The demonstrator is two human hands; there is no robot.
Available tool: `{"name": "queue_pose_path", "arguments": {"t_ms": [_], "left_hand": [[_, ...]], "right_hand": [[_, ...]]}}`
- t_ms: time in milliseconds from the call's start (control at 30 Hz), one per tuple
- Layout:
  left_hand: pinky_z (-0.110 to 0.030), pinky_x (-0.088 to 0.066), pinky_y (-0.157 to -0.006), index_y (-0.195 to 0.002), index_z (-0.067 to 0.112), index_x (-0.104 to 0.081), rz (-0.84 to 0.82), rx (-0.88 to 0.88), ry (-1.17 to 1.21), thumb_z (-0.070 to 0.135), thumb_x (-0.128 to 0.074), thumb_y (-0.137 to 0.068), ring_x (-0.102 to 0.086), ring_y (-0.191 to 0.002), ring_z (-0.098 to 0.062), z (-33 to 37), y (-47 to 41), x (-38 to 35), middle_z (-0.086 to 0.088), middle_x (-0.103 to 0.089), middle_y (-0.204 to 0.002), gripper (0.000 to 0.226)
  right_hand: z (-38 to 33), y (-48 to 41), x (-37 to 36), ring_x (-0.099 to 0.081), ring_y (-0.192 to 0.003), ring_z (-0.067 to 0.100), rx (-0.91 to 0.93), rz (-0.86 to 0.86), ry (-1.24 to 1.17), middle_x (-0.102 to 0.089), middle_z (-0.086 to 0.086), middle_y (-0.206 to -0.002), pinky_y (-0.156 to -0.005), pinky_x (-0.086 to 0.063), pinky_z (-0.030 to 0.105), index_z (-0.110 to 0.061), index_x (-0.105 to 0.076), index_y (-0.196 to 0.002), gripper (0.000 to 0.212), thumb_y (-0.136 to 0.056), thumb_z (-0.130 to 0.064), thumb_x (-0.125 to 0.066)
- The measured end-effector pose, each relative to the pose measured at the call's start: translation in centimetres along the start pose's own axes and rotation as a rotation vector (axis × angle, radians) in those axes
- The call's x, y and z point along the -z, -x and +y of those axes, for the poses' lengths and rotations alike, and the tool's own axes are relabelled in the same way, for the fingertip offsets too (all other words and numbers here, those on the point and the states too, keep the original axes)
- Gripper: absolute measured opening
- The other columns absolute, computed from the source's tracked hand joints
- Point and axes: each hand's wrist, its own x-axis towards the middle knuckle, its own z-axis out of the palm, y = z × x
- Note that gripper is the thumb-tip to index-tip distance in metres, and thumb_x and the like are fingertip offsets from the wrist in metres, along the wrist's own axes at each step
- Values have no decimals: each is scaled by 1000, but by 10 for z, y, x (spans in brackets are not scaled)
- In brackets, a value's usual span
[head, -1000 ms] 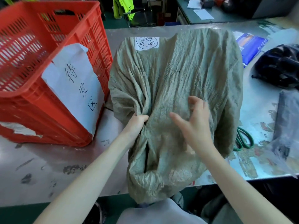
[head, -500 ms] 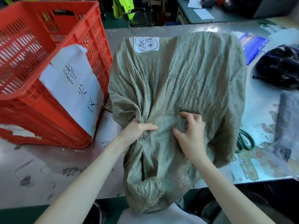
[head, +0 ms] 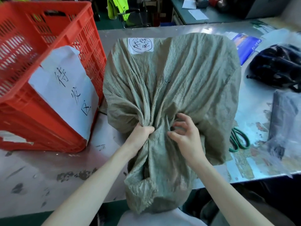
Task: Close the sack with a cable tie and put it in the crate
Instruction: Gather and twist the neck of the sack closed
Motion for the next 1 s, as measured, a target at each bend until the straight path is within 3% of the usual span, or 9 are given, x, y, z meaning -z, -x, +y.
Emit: {"name": "queue_pose_path", "arguments": {"t_ms": [133, 233, 367, 567, 700, 833, 867, 933, 1000], "left_hand": [[-25, -57, -83, -116, 10, -66, -219, 54, 217, 30, -42, -99, -70, -96, -16, 4, 1, 2, -6, -74, -105, 36], [-28, -59, -66, -113, 18, -69, -236, 64, 181, 40, -48, -95, -72, -82, -16, 4, -5, 5, -3, -75, -97, 36], [-28, -54, -65, -113, 13, -69, -202, 50, 154, 19, -64, -87, -70, -83, -21, -4, -12, 7, -8, -72, -104, 27], [-25, -57, -70, -108, 3, -68, -190, -84, -16, -14, -57, -80, -71, -87, -17, -2, -13, 4, -8, -73, -98, 34], [-23, -54, -63, -93, 4, -67, -113, -99, -87, -17, -55, -78, -69, -75, -14, 0, -14, 1, -4, -72, -83, 28], [-32, -54, -75, -92, 4, -66, -75, -61, -122, -6, -52, -78, -66, -81, -18, -1, -16, -3, -6, -69, -88, 22], [-30, -50, -69, -80, 5, -62, -76, -47, -143, -4, -51, -79, -62, -72, -14, 1, -15, -3, -3, -65, -77, 15], [-26, -35, -57, -58, 12, -42, -104, -25, -171, -6, -42, -84, -43, -51, -1, 4, -15, -3, 11, -47, -52, 32], [-27, -39, -62, -57, 8, -49, -161, 36, -98, 1, -40, -88, -51, -52, -3, 6, -14, 2, 10, -53, -52, 33]], "right_hand": [[-13, 5, -8, -59, -69, 17, 24, -172, -152, -64, 9, -110, -64, -54, 25, -15, -49, -130, 59, -79, 10, -65], [-13, 10, -18, -52, -60, 15, 14, -251, -235, -66, 1, -106, -52, -49, 25, -16, -46, -127, 60, -78, 13, -64], [-4, 16, -19, -51, -60, 14, -8, -261, -251, -65, 8, -109, -55, -51, 27, -14, -43, -126, 60, -77, 15, -64], [-4, 13, -8, -59, -55, 11, 71, -166, 41, -42, 9, -114, -59, -55, 25, -28, -43, -131, 70, -75, 2, -72], [-4, 13, 11, -58, -73, 7, 186, -9, 285, -37, -3, -115, -73, -50, 15, -30, -36, -138, 79, -73, -14, -78], [3, 8, 32, -46, -115, 21, 134, 136, 366, -36, 4, -124, -103, -38, 28, -27, -39, -138, 71, -77, -16, -74], [5, 6, 34, -45, -116, 21, 87, 134, 345, -38, 5, -124, -103, -36, 29, -28, -39, -138, 71, -77, -17, -74], [7, 5, 32, -50, -113, 20, 35, 115, 268, -44, 4, -123, -103, -41, 36, -33, -37, -136, 73, -74, -27, -74], [7, 4, 28, -57, -109, 21, 26, 92, 174, -51, 0, -123, -95, -49, 45, -37, -35, -132, 73, -70, -32, -73]]}}
